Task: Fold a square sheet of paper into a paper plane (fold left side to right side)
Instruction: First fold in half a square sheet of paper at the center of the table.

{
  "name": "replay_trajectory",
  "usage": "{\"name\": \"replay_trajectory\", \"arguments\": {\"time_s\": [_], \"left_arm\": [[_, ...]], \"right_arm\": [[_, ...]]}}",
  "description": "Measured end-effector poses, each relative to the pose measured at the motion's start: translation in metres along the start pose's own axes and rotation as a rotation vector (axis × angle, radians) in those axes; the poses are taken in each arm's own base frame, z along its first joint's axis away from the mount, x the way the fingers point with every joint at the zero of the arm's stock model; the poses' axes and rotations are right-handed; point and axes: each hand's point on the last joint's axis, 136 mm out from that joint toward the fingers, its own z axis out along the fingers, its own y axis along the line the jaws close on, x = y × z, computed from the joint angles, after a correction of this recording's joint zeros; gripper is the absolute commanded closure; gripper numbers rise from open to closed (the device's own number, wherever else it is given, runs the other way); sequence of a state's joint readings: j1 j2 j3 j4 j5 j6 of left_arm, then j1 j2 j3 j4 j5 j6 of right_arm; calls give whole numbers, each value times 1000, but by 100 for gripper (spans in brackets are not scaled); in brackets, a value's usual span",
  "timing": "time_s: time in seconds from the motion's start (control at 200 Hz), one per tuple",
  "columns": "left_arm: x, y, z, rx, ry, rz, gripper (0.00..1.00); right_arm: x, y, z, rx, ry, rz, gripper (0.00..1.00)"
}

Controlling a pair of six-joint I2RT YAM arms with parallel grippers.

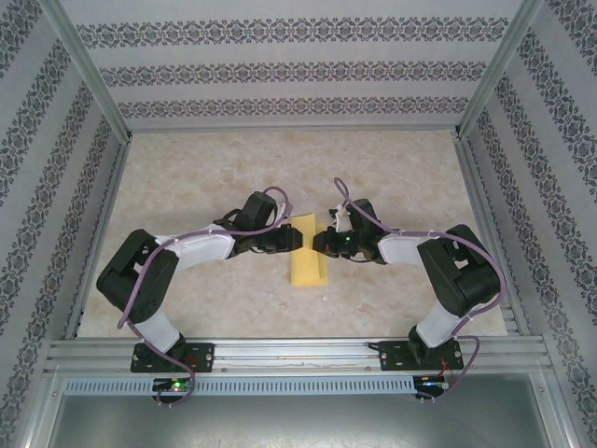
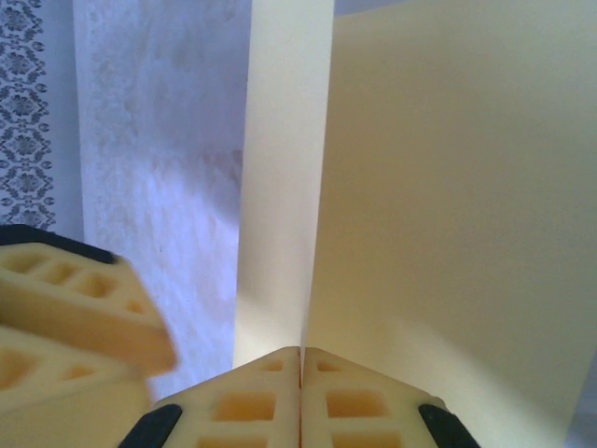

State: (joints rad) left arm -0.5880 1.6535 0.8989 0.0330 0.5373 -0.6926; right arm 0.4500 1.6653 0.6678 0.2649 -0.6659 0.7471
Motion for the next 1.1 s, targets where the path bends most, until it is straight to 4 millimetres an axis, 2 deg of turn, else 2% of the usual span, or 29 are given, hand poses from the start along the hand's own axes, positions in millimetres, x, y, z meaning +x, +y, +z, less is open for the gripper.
{"name": "replay_trajectory", "arguments": {"time_s": [0.1,0.265,0.605,0.769,0.959,1.099], "left_arm": [[-4,2,-6,-33,-29,14,63],[1,16,-6,-96,-13,4,55],[14,39,17,-144,61,-31,50],[14,43,24,-152,72,-37,51],[17,49,30,-167,88,-49,58],[17,51,32,-181,95,-52,61]], "right_arm": [[1,-4,0,20,0,-1,93],[2,-11,0,54,-1,7,93],[5,-21,-1,101,0,23,92],[6,-24,-1,114,5,21,92],[7,-26,-2,123,8,23,91],[8,-29,-2,136,9,26,82]]}}
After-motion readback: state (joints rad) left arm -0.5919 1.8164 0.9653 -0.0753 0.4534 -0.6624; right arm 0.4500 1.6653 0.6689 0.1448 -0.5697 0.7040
